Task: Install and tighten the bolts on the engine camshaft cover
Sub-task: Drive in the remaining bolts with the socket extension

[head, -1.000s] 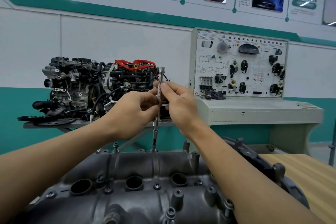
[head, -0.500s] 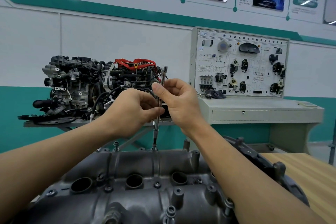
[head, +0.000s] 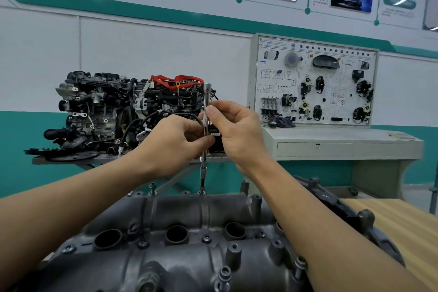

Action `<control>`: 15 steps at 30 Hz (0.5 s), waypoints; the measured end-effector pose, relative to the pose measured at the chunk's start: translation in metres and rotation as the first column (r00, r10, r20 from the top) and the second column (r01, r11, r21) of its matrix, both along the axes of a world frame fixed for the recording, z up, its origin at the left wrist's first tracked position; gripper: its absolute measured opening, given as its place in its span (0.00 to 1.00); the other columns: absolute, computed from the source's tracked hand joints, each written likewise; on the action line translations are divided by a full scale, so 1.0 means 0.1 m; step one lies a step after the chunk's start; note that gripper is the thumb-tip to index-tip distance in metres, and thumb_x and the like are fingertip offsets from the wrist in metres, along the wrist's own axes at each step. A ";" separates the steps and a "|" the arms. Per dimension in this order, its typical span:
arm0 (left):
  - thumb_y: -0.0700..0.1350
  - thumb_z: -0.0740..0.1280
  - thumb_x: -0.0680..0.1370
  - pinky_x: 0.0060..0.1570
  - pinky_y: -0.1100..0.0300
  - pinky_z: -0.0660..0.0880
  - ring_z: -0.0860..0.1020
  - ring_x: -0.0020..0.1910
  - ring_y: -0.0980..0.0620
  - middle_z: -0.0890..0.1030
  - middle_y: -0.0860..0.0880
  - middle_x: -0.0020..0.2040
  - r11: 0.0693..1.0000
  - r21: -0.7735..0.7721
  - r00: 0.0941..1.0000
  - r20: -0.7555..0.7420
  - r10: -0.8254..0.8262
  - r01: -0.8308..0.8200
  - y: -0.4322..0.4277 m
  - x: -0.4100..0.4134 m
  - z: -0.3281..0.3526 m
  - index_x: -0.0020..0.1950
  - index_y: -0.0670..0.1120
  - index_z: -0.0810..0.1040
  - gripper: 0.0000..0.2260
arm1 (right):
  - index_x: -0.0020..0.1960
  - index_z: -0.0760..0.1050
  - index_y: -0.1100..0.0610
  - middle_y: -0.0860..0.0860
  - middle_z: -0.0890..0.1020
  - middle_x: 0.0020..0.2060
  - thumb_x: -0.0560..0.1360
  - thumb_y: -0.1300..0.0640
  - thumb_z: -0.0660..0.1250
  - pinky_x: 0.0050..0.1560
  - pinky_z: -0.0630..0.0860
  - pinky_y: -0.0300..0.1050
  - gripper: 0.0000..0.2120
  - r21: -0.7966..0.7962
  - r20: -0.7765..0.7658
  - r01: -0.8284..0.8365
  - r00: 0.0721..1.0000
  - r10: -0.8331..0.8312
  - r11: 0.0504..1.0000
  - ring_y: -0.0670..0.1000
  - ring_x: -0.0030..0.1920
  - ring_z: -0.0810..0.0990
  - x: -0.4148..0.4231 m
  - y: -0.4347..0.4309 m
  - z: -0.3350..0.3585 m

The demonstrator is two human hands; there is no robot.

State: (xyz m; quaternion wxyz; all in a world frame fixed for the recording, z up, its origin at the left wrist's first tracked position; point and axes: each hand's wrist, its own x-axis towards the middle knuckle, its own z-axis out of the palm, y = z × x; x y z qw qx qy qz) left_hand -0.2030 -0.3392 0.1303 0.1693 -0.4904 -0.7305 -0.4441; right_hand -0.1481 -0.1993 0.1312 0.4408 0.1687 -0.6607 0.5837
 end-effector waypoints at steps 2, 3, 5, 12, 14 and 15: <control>0.50 0.73 0.77 0.39 0.56 0.80 0.83 0.35 0.50 0.86 0.50 0.35 1.000 -0.007 1.000 0.013 -0.008 0.008 -0.01 0.00 0.00 0.43 0.46 0.86 0.08 | 0.46 0.83 0.50 0.49 0.87 0.41 0.76 0.60 0.72 0.47 0.80 0.39 0.05 -0.009 -0.011 0.002 1.000 -0.002 1.000 0.48 0.44 0.86 0.00 0.00 0.00; 0.50 0.74 0.77 0.42 0.51 0.81 0.84 0.37 0.47 0.86 0.49 0.36 1.000 -0.008 1.000 0.020 -0.012 0.012 -0.01 0.00 0.00 0.43 0.47 0.86 0.08 | 0.46 0.83 0.49 0.49 0.87 0.42 0.75 0.59 0.73 0.48 0.80 0.38 0.05 -0.008 -0.014 0.009 1.000 -0.009 1.000 0.48 0.45 0.86 0.00 0.01 0.00; 0.50 0.75 0.76 0.43 0.48 0.82 0.84 0.38 0.46 0.86 0.49 0.36 1.000 0.001 0.999 0.030 -0.013 0.013 -0.02 0.01 0.00 0.42 0.47 0.86 0.07 | 0.46 0.83 0.49 0.49 0.87 0.43 0.74 0.59 0.74 0.48 0.80 0.38 0.05 -0.003 -0.014 0.021 1.000 -0.021 1.000 0.49 0.47 0.86 -0.01 0.01 0.00; 0.49 0.77 0.74 0.38 0.53 0.81 0.84 0.34 0.48 0.85 0.48 0.33 1.000 -0.002 0.999 0.023 0.031 -0.031 -0.01 0.01 0.02 0.40 0.45 0.86 0.08 | 0.44 0.84 0.49 0.47 0.87 0.40 0.72 0.62 0.76 0.45 0.79 0.36 0.08 -0.019 -0.028 -0.004 1.000 0.003 1.000 0.45 0.43 0.85 0.01 -0.02 0.01; 0.48 0.76 0.74 0.34 0.59 0.79 0.83 0.33 0.51 0.85 0.50 0.33 1.000 0.000 0.999 0.025 0.030 -0.030 -0.01 0.01 0.02 0.40 0.46 0.86 0.07 | 0.43 0.84 0.50 0.47 0.87 0.39 0.71 0.63 0.77 0.43 0.79 0.36 0.08 -0.028 -0.039 -0.008 0.999 0.007 1.000 0.46 0.41 0.85 0.02 -0.02 0.01; 0.47 0.76 0.75 0.33 0.62 0.78 0.83 0.32 0.53 0.85 0.50 0.33 1.000 -0.006 0.999 0.021 0.027 -0.027 0.00 0.01 0.01 0.40 0.46 0.86 0.07 | 0.42 0.84 0.51 0.48 0.87 0.38 0.70 0.63 0.77 0.43 0.79 0.36 0.08 -0.031 -0.041 -0.013 0.999 0.012 0.999 0.46 0.40 0.85 0.03 -0.02 0.01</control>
